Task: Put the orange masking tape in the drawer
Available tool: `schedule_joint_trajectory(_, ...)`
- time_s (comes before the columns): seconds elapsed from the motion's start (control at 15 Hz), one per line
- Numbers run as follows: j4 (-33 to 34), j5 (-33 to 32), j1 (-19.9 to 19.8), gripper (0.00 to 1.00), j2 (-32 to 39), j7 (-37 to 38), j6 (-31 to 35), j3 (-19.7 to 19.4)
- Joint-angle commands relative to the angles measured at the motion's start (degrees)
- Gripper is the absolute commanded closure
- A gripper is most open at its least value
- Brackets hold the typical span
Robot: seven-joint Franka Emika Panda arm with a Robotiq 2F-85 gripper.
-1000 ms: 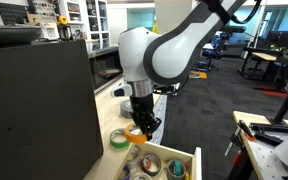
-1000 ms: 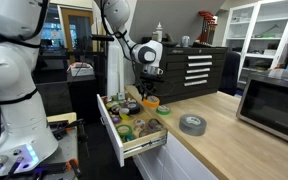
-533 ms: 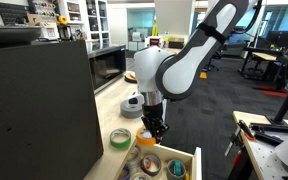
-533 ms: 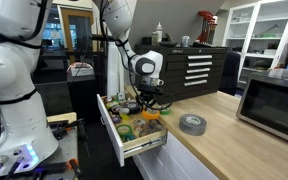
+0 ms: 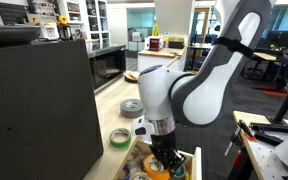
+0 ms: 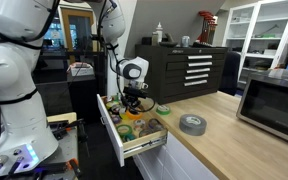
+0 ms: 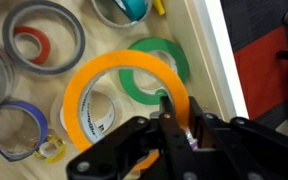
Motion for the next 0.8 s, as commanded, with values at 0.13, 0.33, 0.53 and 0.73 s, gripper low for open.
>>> schedule_joint_trajectory(0.13, -3.2, -0.61, 1.22, 0.95, -0.28, 3.16, 2.54, 0.14)
schedule_joint_trajectory(0.33, -4.18, -1.92, 1.28, 0.95, 0.54, 2.47, 4.25, -0.22)
schedule_joint_trajectory(0.53, -4.5, -5.74, 1.47, 0.95, 2.26, 1.75, 6.0, -1.59)
schedule_joint_trajectory(0.73, -3.98, -9.63, 0.98, 0.95, 4.6, 1.15, 7.11, -2.96)
